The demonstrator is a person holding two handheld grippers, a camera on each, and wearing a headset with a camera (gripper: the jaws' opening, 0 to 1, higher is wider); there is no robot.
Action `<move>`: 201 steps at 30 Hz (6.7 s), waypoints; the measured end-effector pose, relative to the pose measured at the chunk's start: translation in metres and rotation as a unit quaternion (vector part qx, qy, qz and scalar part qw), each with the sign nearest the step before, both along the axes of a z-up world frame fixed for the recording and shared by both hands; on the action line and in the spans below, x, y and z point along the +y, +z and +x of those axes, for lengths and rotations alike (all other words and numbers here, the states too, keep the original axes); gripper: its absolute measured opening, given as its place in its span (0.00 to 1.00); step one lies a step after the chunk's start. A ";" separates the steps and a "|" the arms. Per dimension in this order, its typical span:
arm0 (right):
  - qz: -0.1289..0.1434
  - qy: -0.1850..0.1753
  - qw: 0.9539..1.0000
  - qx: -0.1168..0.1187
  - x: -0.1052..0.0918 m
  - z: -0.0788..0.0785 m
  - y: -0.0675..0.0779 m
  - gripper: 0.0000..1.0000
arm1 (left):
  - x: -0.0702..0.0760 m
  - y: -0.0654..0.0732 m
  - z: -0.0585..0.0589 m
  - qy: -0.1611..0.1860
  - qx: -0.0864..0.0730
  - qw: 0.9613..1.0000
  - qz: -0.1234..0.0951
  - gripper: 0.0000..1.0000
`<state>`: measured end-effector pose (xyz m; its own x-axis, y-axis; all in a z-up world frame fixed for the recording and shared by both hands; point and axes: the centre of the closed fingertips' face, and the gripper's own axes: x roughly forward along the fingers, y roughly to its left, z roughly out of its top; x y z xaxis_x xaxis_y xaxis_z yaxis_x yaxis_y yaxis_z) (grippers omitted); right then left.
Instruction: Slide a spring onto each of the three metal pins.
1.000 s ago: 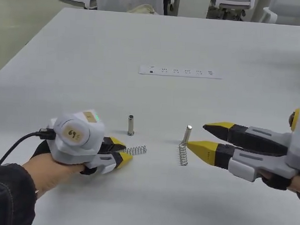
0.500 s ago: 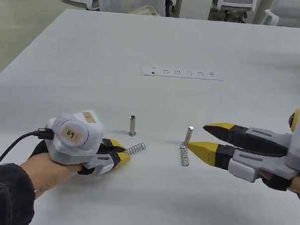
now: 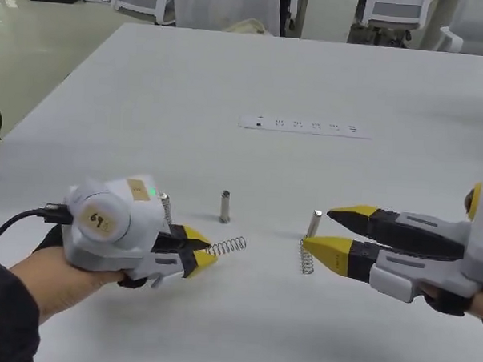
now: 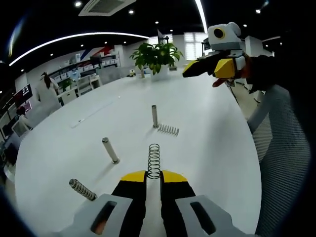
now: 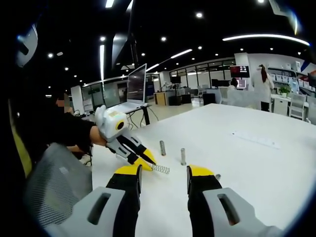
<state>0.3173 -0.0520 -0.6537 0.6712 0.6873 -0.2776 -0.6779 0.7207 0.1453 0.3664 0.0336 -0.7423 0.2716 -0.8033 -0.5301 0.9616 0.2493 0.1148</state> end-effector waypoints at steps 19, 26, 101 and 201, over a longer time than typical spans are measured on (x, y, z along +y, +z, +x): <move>-0.008 0.065 0.998 0.006 0.029 -0.014 -0.001 0.31 | -0.001 0.052 -0.054 -0.092 -0.045 0.995 -0.015 0.02; -0.011 0.096 0.995 0.008 0.042 -0.023 -0.002 0.30 | -0.003 0.067 -0.071 -0.123 -0.054 0.991 -0.026 0.02; -0.174 0.265 0.947 0.053 0.084 -0.041 -0.002 0.08 | -0.007 0.075 -0.085 -0.129 -0.062 0.988 -0.061 0.02; -0.385 0.314 0.860 0.122 0.085 0.029 -0.015 0.08 | 0.004 0.051 -0.034 -0.003 -0.025 0.996 -0.087 0.20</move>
<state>0.3468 0.0333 -0.6685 0.0933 0.4432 -0.8915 -0.9852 0.1705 -0.0183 0.3325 0.0373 -0.6917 0.2889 -0.8836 -0.3684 0.9573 0.2634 0.1188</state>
